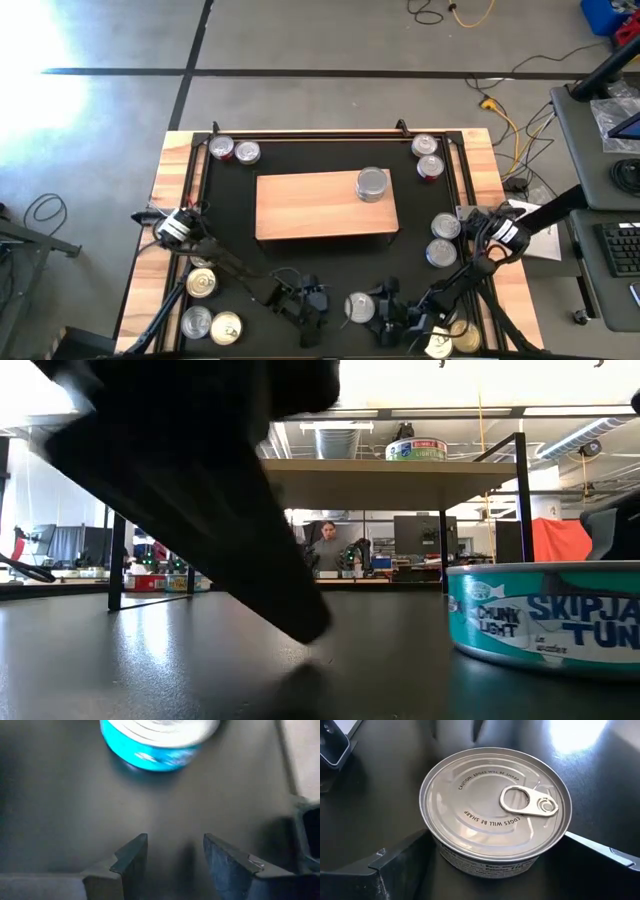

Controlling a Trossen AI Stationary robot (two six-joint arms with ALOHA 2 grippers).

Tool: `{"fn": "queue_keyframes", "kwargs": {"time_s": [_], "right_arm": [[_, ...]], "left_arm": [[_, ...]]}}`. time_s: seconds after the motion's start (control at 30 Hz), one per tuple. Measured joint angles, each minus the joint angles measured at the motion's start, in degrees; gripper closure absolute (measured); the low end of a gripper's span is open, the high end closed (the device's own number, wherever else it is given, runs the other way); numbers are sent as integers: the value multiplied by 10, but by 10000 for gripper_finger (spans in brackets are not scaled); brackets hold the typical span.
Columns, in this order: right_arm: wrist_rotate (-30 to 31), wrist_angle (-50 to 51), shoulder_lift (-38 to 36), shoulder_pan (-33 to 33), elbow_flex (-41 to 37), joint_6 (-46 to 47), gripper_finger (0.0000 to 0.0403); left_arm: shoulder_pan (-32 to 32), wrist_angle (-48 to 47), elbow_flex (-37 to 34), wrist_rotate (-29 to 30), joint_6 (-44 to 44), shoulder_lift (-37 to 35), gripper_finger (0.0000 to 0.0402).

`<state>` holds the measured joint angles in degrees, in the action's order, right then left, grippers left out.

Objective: Stack canned seafood by type on shelf
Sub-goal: Put the green blue tuna can on the shelf

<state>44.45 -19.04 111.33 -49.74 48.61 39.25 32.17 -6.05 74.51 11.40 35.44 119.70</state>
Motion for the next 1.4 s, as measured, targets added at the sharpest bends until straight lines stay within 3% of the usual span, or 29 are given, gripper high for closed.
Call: {"fn": "queue_keyframes", "kwargs": {"time_s": [0.17,0.43,0.67,0.87,1.4], "right_arm": [[-8,-2,0,6,2,-25,3],[-15,-7,-1,14,1,-37,3],[-54,-14,-2,36,6,-56,3],[-45,-14,-2,42,10,-60,2],[-34,-39,0,44,10,-56,2]], "left_arm": [[-23,1,6,-6,-13,8,223],[-46,6,33,0,-105,23,223],[-52,-17,107,-4,-115,78,223],[-53,-87,176,17,-109,113,223],[-65,-83,183,33,-96,119,223]]}}
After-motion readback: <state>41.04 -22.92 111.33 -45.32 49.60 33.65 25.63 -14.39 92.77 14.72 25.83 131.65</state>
